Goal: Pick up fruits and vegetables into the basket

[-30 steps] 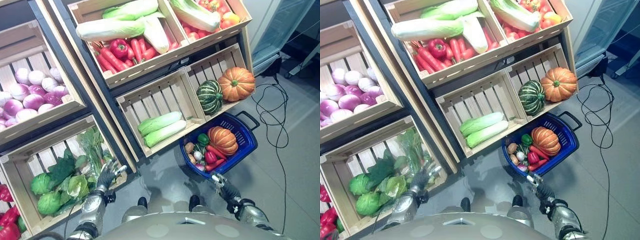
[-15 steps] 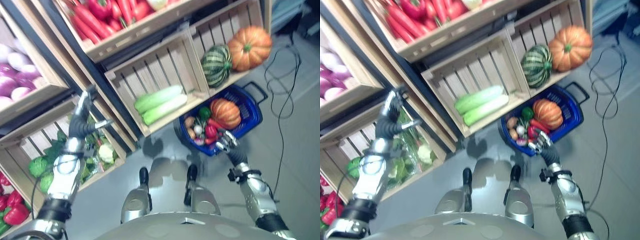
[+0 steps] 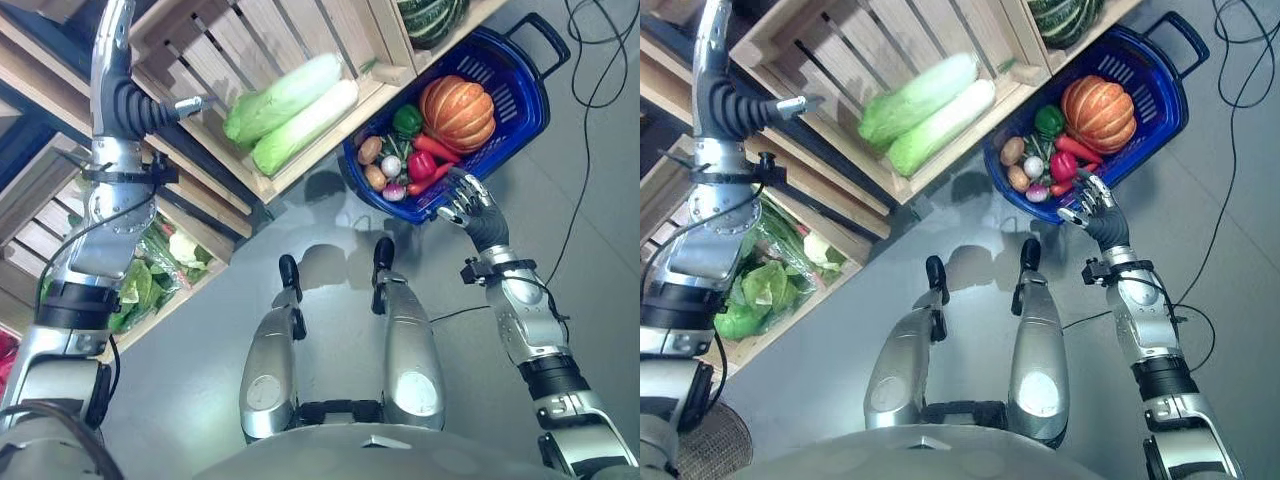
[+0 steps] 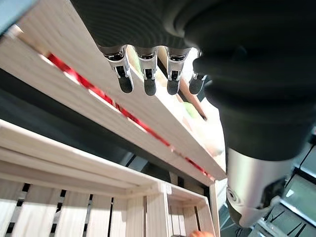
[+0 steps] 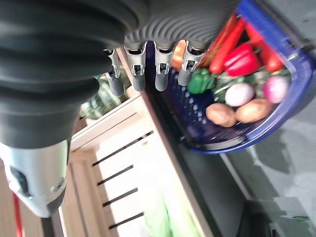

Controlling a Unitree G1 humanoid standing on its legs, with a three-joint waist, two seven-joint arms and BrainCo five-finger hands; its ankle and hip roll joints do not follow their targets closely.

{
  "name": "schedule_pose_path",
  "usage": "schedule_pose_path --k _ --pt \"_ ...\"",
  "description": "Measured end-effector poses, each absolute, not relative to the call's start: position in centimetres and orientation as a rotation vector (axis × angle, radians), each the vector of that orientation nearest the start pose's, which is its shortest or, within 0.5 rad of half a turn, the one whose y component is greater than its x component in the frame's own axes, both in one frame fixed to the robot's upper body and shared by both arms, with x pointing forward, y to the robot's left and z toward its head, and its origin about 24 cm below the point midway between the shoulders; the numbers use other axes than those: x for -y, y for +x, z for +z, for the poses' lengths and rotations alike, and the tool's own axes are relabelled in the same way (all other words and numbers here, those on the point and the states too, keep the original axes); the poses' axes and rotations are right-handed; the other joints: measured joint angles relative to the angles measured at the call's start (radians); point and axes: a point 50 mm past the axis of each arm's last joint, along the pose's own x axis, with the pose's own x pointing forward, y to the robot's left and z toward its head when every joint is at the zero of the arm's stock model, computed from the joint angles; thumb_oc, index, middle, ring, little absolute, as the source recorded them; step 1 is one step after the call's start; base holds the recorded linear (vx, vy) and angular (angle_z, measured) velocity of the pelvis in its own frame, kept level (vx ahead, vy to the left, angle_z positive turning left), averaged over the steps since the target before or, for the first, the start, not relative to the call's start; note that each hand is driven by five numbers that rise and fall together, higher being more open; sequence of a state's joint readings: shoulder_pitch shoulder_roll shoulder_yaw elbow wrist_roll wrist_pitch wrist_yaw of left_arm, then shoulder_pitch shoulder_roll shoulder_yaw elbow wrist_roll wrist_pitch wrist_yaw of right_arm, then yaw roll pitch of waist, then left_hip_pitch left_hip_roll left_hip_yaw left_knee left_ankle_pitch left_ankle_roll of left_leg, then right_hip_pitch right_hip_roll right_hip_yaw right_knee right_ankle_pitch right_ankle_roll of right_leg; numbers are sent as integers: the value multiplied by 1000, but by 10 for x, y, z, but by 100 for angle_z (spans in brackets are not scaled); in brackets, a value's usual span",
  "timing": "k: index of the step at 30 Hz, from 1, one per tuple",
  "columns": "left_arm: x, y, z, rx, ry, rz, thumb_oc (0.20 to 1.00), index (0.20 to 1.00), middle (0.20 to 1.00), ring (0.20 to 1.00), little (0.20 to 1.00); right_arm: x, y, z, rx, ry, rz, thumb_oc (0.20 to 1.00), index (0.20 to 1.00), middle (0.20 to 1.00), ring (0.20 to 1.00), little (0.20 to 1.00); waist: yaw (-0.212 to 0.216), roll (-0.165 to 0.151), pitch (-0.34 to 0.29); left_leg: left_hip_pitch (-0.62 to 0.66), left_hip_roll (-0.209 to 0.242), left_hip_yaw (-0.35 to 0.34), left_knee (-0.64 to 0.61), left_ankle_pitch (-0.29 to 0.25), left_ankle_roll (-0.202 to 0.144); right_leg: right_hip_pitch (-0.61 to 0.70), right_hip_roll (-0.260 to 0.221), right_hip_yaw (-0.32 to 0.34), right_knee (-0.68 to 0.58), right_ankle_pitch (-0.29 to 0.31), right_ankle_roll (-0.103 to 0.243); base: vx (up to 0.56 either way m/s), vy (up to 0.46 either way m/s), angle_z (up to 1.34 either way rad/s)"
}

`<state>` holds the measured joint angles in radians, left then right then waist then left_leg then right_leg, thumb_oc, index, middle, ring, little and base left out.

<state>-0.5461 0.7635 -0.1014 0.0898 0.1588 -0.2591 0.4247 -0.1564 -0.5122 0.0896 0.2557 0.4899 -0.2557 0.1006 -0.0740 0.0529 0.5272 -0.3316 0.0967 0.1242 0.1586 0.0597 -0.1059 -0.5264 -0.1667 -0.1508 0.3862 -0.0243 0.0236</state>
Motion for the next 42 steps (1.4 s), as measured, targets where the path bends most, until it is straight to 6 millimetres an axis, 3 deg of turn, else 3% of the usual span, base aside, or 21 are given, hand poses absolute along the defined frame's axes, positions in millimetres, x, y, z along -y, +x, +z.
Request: schedule_pose_path --k 3,14,17,22,29,36,42 --pt "-216 314 263 878 778 289 1000 1000 1000 1000 1000 233 284 82 166 -57 101 1000 1000 1000 1000 1000 -15 -1 4 -59 11 -3 41 -8 -5 -53 8 3 26 -4 -6 -20 -25 -4" --pt "-194 335 279 864 741 347 1000 1000 1000 1000 1000 219 296 107 247 -53 75 1000 1000 1000 1000 1000 -50 -1 15 -171 26 13 116 -26 -12 -171 21 32 77 -4 -11 -12 2 -6" --pt "-192 344 275 819 733 389 1000 1000 1000 1000 1000 212 301 114 272 -57 84 1000 1000 1000 1000 1000 -59 -1 17 -213 28 12 145 -33 -15 -208 20 36 90 -4 -11 0 0 0" --pt "-197 358 256 694 782 431 1000 1000 1000 1000 1000 207 304 118 283 -59 93 1000 1000 1000 1000 1000 -73 -2 17 -244 27 15 171 -47 -13 -237 18 45 104 -4 -11 7 19 -1" --pt "-221 378 238 477 877 572 1000 1000 1000 1000 1000 201 310 128 305 -86 125 1000 1000 1000 1000 1000 -95 -5 19 -282 27 23 206 -67 -12 -279 19 63 125 -9 -20 60 74 -4" --pt "-244 388 242 360 860 740 1000 1000 1000 1000 1000 199 312 134 311 -122 166 1000 1000 1000 1000 1000 -128 -5 19 -312 25 48 221 -76 -9 -325 20 89 139 -9 -20 17 76 -7" --pt "-249 389 256 354 796 819 1000 1000 1000 1000 1000 201 311 138 321 -140 176 1000 1000 1000 1000 1000 -152 -5 19 -350 26 53 229 -77 -10 -366 23 98 144 -9 -19 16 53 -3"
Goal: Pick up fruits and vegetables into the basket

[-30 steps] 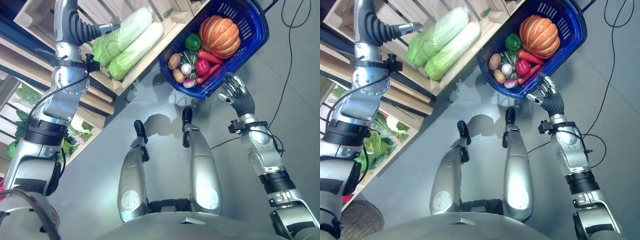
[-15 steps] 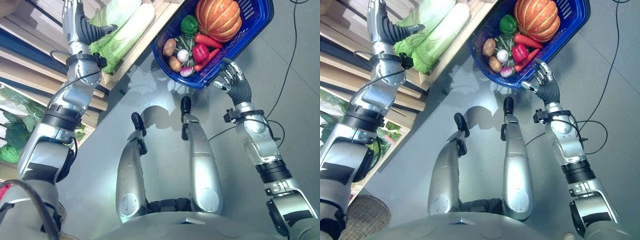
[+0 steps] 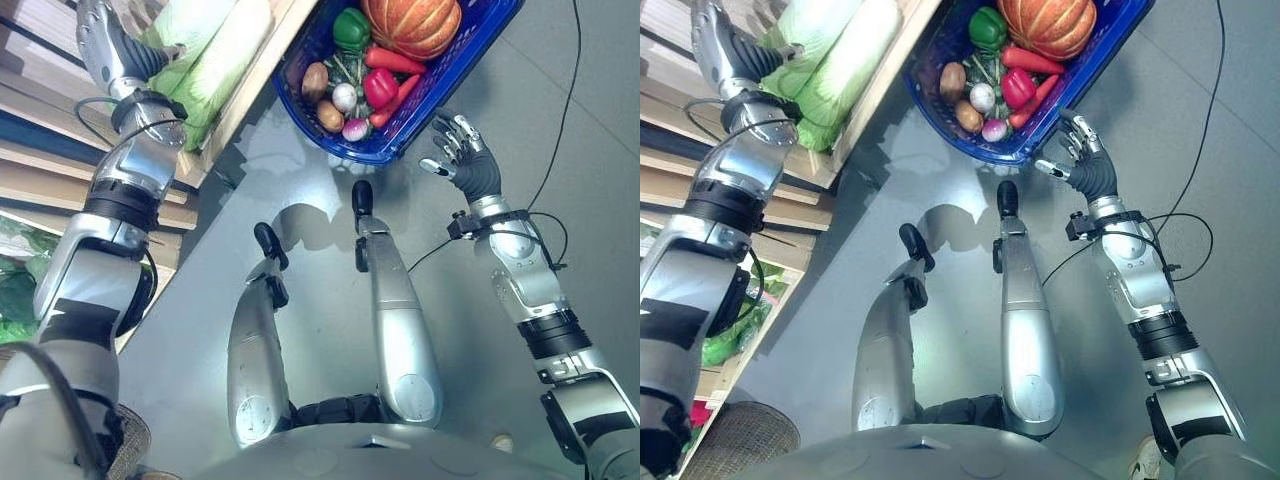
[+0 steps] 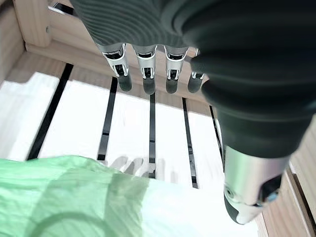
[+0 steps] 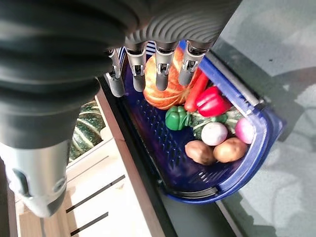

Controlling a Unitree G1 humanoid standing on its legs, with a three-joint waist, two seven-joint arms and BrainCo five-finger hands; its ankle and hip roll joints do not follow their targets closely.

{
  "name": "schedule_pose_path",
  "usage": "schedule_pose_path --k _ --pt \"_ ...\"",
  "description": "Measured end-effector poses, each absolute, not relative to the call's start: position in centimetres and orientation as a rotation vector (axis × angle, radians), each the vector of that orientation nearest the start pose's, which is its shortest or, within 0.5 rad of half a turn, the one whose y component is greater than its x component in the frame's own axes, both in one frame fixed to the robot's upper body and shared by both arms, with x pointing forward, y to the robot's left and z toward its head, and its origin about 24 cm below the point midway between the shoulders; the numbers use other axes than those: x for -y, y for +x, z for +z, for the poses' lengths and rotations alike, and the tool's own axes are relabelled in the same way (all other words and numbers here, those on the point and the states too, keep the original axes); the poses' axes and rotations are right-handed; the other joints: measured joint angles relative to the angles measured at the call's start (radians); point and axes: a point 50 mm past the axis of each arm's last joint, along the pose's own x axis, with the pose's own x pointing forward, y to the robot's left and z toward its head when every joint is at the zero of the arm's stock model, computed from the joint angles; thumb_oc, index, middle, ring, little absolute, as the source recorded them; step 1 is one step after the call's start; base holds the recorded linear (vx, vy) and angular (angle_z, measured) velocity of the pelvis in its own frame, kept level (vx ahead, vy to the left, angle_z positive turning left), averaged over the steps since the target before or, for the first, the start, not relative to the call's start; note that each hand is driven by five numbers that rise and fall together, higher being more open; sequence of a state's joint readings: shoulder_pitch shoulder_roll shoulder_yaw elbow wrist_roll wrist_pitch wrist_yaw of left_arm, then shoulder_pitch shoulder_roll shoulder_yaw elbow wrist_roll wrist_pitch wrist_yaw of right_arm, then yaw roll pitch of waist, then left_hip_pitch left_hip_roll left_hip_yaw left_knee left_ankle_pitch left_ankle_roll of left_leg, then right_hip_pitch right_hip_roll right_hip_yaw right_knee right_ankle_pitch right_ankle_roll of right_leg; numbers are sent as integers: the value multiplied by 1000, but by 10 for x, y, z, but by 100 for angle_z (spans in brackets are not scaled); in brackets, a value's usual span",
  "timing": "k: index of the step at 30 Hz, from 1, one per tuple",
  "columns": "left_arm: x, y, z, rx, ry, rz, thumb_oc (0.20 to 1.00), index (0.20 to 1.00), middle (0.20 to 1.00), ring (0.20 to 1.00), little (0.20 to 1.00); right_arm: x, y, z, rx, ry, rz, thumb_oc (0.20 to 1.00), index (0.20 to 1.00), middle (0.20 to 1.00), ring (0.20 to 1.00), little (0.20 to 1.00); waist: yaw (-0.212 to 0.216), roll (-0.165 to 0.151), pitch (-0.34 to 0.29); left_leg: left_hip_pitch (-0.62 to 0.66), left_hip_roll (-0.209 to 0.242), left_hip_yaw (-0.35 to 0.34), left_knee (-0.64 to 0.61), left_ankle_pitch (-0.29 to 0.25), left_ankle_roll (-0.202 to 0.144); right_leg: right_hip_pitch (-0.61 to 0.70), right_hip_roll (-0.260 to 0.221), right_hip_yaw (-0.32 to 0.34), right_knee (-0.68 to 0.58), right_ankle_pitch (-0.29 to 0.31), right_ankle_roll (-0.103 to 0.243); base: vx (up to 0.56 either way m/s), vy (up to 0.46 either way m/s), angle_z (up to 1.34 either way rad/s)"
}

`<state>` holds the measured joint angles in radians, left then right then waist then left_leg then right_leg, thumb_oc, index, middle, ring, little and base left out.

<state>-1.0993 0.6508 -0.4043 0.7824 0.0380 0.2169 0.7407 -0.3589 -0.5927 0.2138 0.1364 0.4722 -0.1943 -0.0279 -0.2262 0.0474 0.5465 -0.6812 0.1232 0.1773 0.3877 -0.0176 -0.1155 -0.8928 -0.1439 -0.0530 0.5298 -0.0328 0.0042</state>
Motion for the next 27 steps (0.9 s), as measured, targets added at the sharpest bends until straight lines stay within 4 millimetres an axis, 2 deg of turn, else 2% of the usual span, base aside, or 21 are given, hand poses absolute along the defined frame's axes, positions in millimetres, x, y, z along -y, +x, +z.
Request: schedule_pose_path --k 6,13,20,27 --pt "-261 389 253 306 769 885 1000 1000 1000 1000 1000 199 309 138 315 -145 210 1000 1000 1000 1000 1000 -16 0 0 -21 1 12 14 -12 1 -30 3 16 12 3 -4 23 45 -6" --pt "-263 390 260 313 741 896 1000 1000 1000 1000 1000 192 308 140 325 -144 238 1000 1000 1000 1000 1000 -23 0 0 -50 1 18 28 -22 3 -63 7 35 15 4 -5 22 53 -5" --pt "-262 393 259 290 738 859 1000 1000 1000 1000 1000 192 308 140 328 -143 237 1000 1000 1000 1000 1000 -31 0 0 -62 1 17 28 -31 -3 -84 16 44 17 5 -6 7 18 -6" --pt "-275 395 244 149 742 849 1000 1000 1000 1000 1000 193 309 143 330 -100 235 1000 1000 1000 1000 1000 -43 0 0 -71 1 18 31 -31 -4 -94 16 46 18 5 -6 0 0 0"
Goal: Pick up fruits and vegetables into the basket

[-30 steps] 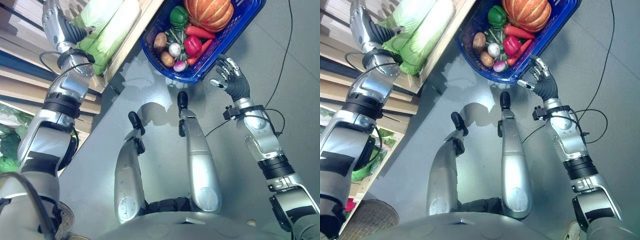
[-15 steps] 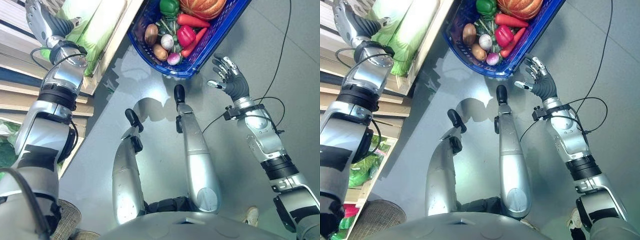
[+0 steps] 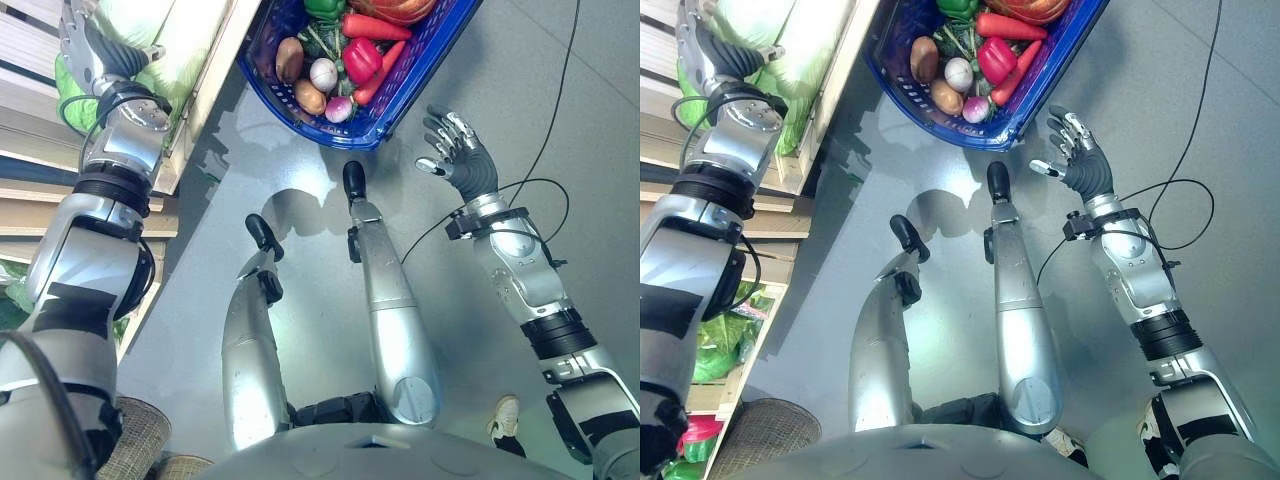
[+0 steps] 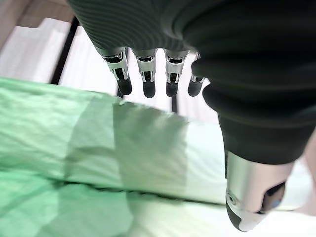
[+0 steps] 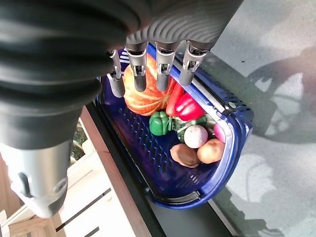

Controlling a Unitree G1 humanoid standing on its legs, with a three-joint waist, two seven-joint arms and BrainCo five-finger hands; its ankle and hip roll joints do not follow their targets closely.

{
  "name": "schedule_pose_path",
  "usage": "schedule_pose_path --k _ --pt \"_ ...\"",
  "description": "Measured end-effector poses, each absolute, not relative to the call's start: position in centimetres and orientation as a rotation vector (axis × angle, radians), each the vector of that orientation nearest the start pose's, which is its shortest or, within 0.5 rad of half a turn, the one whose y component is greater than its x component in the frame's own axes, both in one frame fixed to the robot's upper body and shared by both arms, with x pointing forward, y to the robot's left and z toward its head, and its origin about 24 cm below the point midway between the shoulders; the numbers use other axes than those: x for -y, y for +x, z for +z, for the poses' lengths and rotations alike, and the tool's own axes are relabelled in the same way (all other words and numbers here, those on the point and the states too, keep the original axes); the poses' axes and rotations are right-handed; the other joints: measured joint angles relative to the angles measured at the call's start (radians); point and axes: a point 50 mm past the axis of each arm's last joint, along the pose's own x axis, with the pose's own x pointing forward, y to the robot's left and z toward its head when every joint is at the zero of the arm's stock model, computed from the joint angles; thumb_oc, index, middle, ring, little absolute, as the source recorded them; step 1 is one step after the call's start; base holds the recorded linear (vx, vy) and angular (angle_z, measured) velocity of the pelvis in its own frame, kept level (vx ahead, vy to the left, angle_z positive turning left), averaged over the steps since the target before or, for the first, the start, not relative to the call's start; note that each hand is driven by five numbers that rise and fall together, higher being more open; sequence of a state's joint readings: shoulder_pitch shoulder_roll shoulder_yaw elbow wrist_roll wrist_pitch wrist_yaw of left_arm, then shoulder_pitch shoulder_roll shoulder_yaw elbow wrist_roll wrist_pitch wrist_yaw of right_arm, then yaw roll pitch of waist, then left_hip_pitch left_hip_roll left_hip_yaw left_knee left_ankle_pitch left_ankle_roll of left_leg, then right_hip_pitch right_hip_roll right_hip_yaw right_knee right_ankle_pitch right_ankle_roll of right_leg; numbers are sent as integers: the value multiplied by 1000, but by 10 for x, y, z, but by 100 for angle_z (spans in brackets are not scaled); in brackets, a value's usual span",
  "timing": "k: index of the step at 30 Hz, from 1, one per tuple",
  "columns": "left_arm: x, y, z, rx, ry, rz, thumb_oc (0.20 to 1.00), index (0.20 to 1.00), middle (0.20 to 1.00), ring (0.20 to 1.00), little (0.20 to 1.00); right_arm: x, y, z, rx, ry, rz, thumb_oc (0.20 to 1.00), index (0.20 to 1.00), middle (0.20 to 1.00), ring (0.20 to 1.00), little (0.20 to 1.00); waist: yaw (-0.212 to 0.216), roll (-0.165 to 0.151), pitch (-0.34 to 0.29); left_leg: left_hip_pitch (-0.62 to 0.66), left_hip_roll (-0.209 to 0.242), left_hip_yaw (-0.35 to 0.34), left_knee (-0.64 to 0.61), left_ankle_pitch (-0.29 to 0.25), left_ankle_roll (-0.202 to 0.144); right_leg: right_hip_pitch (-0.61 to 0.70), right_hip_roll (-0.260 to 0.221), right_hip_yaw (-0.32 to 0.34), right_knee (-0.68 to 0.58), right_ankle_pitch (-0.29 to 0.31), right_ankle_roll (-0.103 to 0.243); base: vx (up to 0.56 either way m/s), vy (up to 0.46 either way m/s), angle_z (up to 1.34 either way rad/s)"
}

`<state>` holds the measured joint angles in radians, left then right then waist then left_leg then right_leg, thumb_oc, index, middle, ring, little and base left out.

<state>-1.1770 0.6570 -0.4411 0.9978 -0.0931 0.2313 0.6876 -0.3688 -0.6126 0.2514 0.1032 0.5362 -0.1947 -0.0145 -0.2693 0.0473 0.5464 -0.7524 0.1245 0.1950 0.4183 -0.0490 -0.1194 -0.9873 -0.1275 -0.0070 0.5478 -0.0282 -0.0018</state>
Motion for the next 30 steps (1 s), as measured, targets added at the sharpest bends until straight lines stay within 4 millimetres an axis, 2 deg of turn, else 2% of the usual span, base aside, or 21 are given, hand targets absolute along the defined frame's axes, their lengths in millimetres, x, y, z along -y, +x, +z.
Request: schedule_pose_path --k 14,30 --pt "-297 390 233 36 659 872 1000 1000 1000 1000 1000 196 313 155 357 -95 234 1000 1000 1000 1000 1000 -4 0 0 -33 1 8 16 -4 -1 -45 2 21 14 0 0 10 23 -2" --pt "-304 387 241 76 514 942 1000 1000 1000 1000 1000 201 313 158 361 -99 222 1000 1000 1000 1000 1000 5 0 0 -92 14 -1 68 -21 -4 -91 9 21 35 2 -3 4 7 0"
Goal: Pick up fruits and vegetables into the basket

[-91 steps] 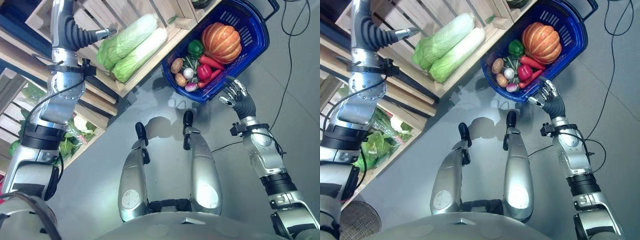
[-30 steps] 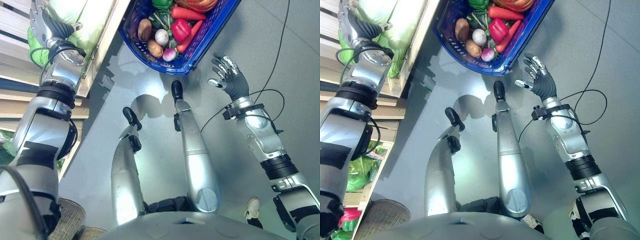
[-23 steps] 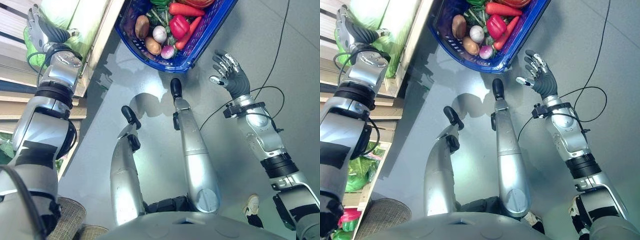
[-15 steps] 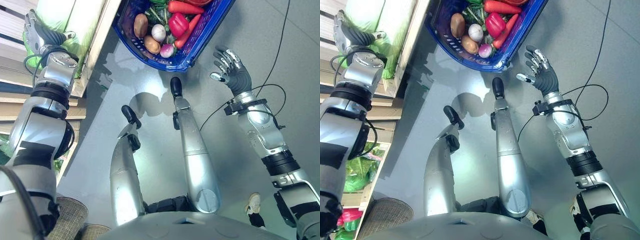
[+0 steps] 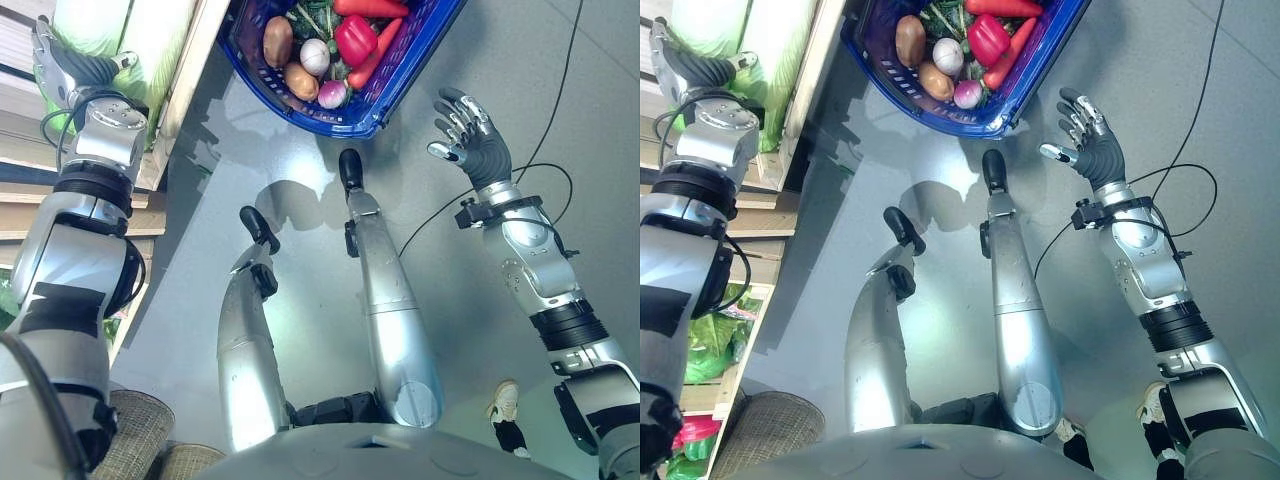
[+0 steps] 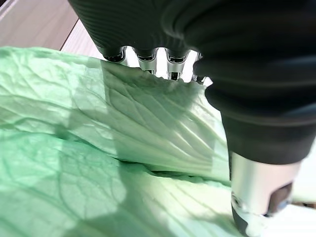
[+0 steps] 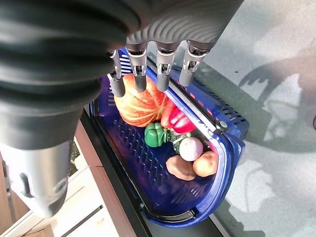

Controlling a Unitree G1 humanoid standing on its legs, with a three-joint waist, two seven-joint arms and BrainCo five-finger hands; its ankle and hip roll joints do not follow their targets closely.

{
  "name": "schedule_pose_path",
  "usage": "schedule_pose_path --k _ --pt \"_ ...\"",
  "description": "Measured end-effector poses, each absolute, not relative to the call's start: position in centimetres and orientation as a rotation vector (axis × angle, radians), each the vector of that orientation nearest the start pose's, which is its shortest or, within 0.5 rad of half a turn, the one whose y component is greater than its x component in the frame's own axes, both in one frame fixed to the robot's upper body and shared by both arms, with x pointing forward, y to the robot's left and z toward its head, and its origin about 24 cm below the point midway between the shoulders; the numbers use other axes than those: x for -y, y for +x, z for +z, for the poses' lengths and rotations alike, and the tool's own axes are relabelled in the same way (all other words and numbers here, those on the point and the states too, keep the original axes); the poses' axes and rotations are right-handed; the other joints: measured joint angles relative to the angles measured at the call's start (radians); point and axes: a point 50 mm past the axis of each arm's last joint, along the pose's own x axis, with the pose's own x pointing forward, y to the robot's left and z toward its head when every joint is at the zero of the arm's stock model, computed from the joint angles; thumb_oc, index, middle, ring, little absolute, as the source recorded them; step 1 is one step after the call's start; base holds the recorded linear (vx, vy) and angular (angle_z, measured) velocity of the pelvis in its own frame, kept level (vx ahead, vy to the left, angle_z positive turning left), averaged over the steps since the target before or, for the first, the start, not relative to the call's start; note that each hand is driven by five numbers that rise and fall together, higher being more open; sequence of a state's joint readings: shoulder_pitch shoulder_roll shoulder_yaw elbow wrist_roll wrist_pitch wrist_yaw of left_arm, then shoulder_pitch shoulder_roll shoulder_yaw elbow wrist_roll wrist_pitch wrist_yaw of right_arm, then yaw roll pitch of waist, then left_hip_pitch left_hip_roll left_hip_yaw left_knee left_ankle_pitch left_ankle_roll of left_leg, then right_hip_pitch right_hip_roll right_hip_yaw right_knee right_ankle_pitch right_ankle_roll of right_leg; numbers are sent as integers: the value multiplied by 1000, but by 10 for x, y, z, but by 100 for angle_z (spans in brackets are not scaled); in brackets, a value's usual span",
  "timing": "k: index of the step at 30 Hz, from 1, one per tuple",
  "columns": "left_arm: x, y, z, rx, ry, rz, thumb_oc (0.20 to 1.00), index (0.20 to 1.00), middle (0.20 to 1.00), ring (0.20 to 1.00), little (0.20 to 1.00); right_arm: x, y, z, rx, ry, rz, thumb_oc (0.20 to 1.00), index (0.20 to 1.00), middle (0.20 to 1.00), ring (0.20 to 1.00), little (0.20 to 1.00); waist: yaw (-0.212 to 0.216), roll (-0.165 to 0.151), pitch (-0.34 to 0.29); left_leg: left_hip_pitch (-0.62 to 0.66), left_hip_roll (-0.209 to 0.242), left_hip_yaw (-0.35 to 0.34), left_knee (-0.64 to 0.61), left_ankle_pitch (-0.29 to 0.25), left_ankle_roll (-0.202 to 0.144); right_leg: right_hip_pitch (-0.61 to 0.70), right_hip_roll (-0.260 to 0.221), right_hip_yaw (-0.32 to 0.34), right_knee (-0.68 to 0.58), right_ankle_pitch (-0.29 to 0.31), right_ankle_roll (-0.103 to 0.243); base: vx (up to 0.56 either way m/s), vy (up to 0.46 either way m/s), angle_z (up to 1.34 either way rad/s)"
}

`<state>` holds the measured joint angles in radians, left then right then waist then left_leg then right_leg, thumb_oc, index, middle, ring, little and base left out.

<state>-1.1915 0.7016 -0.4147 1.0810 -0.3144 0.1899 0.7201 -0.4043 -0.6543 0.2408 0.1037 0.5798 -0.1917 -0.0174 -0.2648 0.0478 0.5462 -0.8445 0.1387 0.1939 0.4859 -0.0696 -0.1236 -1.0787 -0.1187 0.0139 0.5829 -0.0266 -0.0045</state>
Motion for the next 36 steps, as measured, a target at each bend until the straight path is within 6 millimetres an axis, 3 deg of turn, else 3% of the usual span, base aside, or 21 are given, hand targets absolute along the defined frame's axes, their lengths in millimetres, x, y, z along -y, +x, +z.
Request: schedule_pose_path --k 15,21,36 --pt "-300 385 253 227 144 984 1000 1000 1000 1000 1000 200 314 158 358 -75 220 1000 1000 1000 1000 1000 13 0 0 -24 1 -9 3 0 0 -15 0 -6 -2 5 -7 -3 -9 1" --pt "-301 385 251 208 140 971 1000 1000 1000 1000 1000 200 316 161 368 -68 217 1000 1000 1000 1000 1000 11 0 0 -25 2 -9 11 -1 0 -15 0 -4 -1 5 -7 0 0 0" --pt "-317 382 244 63 322 993 1000 1000 1000 1000 1000 207 316 167 369 -71 231 1000 1000 1000 1000 1000 -2 0 -1 -23 3 2 -2 -2 -2 -31 11 10 -6 6 0 -2 28 -3"
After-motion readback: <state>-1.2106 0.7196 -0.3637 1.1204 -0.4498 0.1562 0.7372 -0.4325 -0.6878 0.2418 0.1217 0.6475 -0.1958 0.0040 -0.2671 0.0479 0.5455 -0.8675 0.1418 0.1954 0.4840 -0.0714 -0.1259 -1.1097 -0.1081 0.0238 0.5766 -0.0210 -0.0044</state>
